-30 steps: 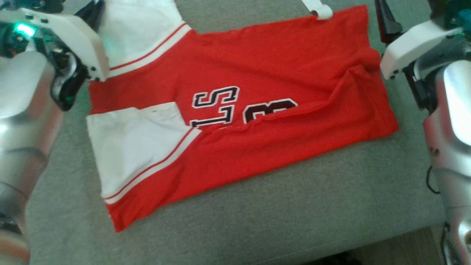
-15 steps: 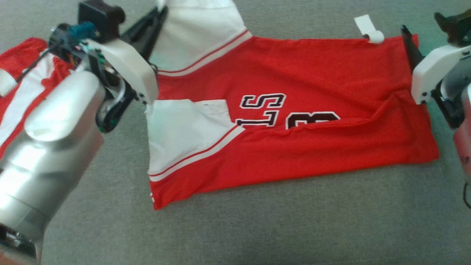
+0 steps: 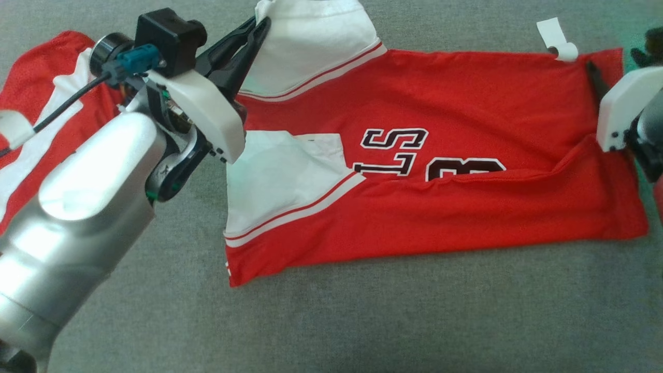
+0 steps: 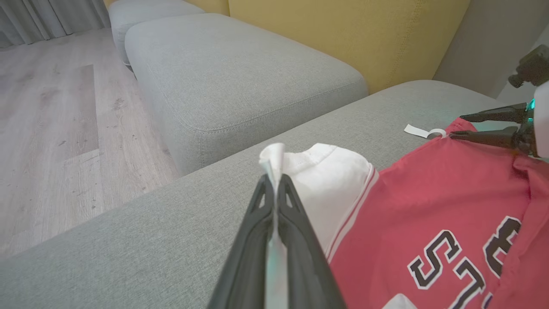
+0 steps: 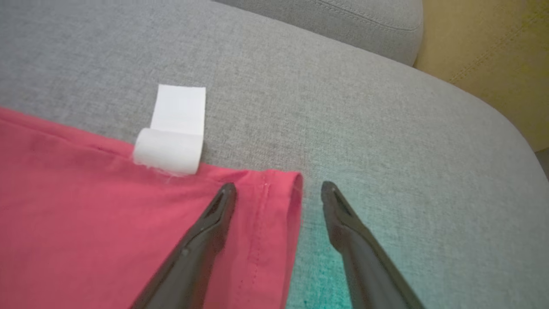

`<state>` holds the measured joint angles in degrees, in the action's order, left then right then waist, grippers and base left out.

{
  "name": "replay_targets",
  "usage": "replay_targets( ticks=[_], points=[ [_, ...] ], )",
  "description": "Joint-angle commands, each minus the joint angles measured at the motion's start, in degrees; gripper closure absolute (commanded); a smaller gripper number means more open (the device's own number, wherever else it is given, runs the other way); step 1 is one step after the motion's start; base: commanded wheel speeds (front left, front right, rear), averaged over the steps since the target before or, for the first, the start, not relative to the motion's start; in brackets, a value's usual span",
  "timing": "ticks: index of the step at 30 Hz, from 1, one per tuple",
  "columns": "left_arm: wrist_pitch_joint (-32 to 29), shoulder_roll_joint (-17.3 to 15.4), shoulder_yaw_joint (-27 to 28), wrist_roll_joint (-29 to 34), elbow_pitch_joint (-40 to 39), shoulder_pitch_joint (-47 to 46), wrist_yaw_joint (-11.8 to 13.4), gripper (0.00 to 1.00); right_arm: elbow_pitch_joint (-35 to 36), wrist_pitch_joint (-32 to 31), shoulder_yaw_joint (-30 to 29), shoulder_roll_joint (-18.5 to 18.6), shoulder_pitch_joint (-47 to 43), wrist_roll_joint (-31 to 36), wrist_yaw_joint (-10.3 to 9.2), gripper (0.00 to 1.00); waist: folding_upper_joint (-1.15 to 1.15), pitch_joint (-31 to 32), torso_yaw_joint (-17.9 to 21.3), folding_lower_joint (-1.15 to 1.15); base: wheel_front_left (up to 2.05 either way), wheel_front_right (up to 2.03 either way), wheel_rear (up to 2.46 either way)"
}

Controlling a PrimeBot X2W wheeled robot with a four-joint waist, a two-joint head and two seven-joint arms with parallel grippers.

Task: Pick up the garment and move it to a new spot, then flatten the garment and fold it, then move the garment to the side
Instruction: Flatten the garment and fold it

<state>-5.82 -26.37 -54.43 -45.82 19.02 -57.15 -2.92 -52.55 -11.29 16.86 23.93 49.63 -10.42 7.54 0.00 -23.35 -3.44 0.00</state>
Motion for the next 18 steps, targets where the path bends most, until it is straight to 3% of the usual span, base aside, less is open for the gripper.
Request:
replay_targets(
  ticks=[1,7,8,9,18],
  points=[
    [-0.18,-2.57,2.03,0.45,-1.96,-1.42,0.51,1.00,0.19,0.27,0.23,0.22,0.78,-0.62,-0.05,0.00,0.00,-0.25,-0.03,0.00,0.00,0.00,0.00],
    [-0.81,-3.29,2.00,0.32,-3.17,-1.27,1.15,1.00,-2.72,0.93,0.19,-1.22,2.23,-1.41,-0.05,0.00,0.00,-0.98,-0.15,0.00,0.00,0.00,0.00],
    [-0.85,-3.41,2.00,0.38,-3.14,-1.30,1.28,1.00,-3.13,0.81,0.29,-1.45,2.46,-1.82,-0.05,0.33,0.00,-1.03,-0.13,0.00,0.00,0.00,0.00],
    [-0.85,-3.56,1.98,0.52,-3.05,-1.37,1.39,1.00,-3.47,0.78,0.44,-1.59,2.73,-2.08,-0.05,1.00,0.00,-1.07,-0.09,0.00,0.00,0.00,0.00],
    [1.82,-4.85,3.37,2.07,-0.32,-2.87,3.19,1.00,-2.34,8.14,1.16,-1.66,6.95,-3.45,-0.05,1.00,0.00,-1.10,1.31,0.00,0.00,0.00,0.00]
  ],
)
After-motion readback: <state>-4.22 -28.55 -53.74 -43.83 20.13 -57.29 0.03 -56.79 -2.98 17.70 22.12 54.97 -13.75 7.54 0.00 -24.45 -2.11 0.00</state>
